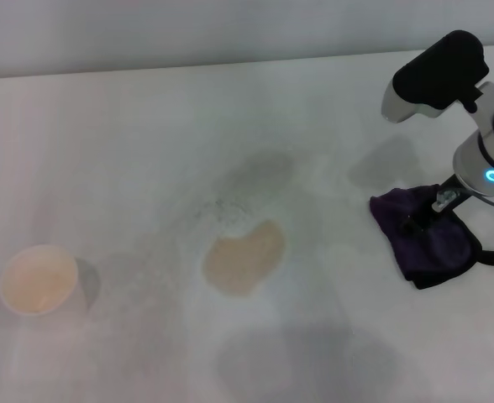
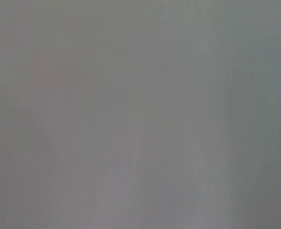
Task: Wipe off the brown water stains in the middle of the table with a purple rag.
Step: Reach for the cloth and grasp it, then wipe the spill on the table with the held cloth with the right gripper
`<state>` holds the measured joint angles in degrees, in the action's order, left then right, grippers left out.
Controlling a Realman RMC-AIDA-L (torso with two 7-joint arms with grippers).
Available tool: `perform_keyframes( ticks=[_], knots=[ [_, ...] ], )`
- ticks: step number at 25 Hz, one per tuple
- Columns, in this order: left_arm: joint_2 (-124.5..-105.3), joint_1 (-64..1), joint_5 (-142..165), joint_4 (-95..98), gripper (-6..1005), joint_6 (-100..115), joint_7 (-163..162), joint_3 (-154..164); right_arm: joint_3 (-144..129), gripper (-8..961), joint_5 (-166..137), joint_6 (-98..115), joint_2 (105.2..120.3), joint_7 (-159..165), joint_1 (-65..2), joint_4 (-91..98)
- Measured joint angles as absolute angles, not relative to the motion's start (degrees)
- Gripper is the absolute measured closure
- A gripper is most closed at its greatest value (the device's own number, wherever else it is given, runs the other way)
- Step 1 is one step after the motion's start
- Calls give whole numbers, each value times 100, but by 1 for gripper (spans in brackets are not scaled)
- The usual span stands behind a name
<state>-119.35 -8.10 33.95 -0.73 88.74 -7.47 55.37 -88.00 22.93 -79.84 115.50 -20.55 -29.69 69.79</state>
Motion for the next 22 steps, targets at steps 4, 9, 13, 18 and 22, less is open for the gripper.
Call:
perform_keyframes(
  ticks=[4,9,13,18,22],
  knots=[
    [-11935,-815,3384,-79,112,8876,-747,5537,-8861,649,2293,-7954,11549,-2021,-2995,6980],
    [-11935,-818,3378,-80,112,8877,-747,5537,-8944,774,2330,-7930,11556,-2021,-3044,7009],
    [-11935,-825,3373,-80,112,8878,-747,5537,-9197,863,2347,-7881,11581,-1996,-3112,7016],
    [-11935,-838,3366,-79,112,8878,-747,5537,-9552,866,2443,-7793,11594,-1933,-3228,6960],
    [-11935,-875,3368,-79,112,8878,-747,5537,-9982,882,2733,-7629,11599,-1933,-3421,6966]
  ],
)
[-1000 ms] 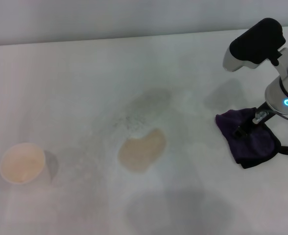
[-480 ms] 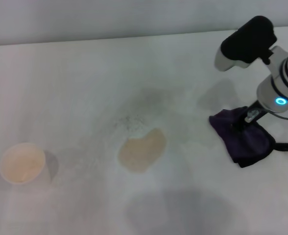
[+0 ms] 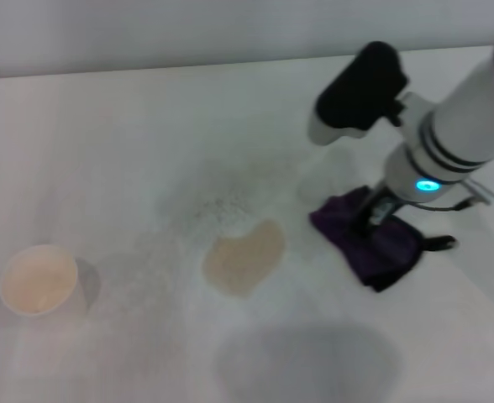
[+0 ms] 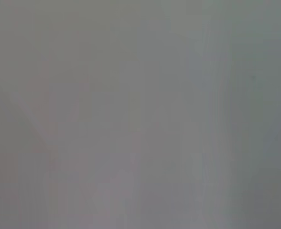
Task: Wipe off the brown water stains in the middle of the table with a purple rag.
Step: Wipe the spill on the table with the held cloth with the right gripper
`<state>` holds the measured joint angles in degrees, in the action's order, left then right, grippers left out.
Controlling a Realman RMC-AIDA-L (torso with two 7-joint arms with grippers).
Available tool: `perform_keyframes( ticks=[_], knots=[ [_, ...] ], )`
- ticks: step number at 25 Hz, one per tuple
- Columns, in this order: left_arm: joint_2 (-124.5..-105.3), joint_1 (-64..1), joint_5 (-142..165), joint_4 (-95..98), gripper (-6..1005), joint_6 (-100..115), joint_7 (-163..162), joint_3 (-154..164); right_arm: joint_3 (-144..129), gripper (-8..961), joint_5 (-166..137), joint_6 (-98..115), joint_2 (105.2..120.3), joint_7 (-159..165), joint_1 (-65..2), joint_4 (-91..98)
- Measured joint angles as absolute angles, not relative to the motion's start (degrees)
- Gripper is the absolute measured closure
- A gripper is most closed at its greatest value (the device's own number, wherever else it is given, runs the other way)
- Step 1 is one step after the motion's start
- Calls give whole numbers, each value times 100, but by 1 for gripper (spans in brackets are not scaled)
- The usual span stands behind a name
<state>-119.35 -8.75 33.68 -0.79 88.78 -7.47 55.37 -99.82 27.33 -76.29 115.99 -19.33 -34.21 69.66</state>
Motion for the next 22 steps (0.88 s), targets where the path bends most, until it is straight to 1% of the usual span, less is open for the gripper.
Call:
perform_keyframes(
  ticks=[7,14,22],
  knots=[
    [-11935,-898,3375,-75,112,8877,-747,5537,-10833,887,3313,-7148,11614,-1930,-4025,6819],
    [-11935,-896,3386,-48,112,8910,-747,5537,-11972,889,4179,-6630,11620,-1839,-4798,6355],
    [-11935,-969,3401,-70,112,8919,-747,5546,-12511,893,4993,-6679,11619,-2044,-4945,6738]
  ],
)
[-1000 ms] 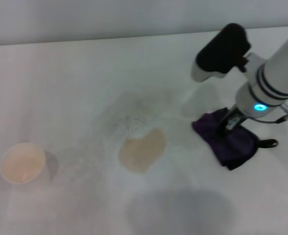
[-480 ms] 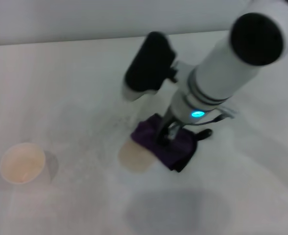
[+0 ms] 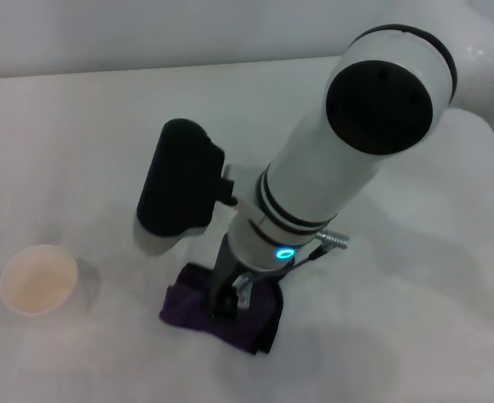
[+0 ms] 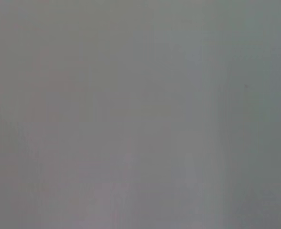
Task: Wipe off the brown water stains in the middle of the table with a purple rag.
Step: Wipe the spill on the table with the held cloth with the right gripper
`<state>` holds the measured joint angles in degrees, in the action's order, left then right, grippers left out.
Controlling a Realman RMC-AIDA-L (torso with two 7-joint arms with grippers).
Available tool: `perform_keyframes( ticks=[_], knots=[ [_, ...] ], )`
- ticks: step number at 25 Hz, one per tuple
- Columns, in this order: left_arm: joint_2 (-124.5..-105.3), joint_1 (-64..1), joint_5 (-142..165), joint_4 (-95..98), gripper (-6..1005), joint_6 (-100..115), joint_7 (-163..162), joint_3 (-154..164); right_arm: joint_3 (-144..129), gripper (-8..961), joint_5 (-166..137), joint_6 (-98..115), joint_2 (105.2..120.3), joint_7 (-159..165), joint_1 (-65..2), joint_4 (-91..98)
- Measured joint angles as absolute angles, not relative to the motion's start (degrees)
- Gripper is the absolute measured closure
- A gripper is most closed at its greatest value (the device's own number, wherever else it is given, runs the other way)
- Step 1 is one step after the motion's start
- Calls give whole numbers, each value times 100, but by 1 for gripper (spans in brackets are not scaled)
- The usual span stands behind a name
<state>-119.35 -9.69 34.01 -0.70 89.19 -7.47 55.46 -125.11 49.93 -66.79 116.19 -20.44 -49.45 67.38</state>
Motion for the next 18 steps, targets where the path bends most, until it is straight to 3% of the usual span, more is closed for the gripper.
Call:
perform_keyframes(
  ticks=[18],
  knots=[
    [-11935,-949,3410,-88,112,8940,-747,5564,-11336,893,3299,-6662,11619,-1909,-5161,5763]
  ],
)
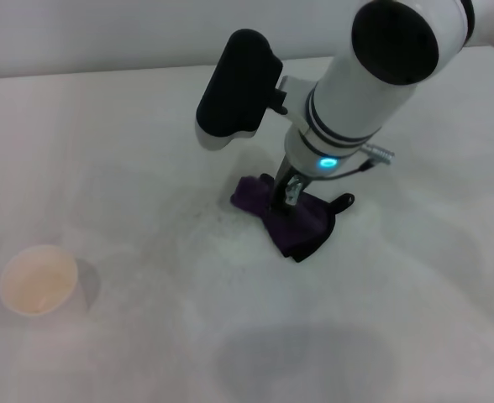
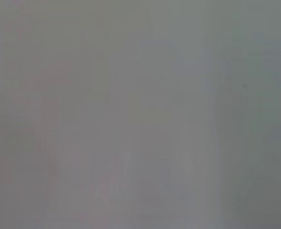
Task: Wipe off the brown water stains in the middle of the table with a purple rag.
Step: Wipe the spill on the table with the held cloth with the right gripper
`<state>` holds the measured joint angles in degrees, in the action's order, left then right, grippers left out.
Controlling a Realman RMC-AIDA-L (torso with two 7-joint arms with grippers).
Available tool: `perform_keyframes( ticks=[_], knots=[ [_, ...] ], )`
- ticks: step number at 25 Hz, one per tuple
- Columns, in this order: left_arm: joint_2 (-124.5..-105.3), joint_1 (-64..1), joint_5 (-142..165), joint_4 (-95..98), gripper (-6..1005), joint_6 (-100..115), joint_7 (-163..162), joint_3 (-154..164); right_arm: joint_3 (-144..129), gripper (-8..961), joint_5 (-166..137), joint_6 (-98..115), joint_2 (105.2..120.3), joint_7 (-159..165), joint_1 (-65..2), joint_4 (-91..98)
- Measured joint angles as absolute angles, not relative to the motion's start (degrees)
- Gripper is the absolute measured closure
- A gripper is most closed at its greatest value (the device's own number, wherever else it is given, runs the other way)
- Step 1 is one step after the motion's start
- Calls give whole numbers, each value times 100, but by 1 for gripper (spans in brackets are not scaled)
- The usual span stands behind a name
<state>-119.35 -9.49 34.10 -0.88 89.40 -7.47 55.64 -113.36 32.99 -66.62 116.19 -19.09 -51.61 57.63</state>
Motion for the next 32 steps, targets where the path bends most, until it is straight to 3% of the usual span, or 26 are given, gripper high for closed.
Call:
perform_keyframes(
  ticks=[15,32],
  knots=[
    [-11935,-1031,3410,-92,112,8941,-747,5563,-12258,892,5458,-6786,11614,-2842,-4899,6426],
    [-11935,-982,3388,-87,112,8931,-747,5563,-10143,897,2794,-7879,11556,-2542,-3735,6906]
  ],
)
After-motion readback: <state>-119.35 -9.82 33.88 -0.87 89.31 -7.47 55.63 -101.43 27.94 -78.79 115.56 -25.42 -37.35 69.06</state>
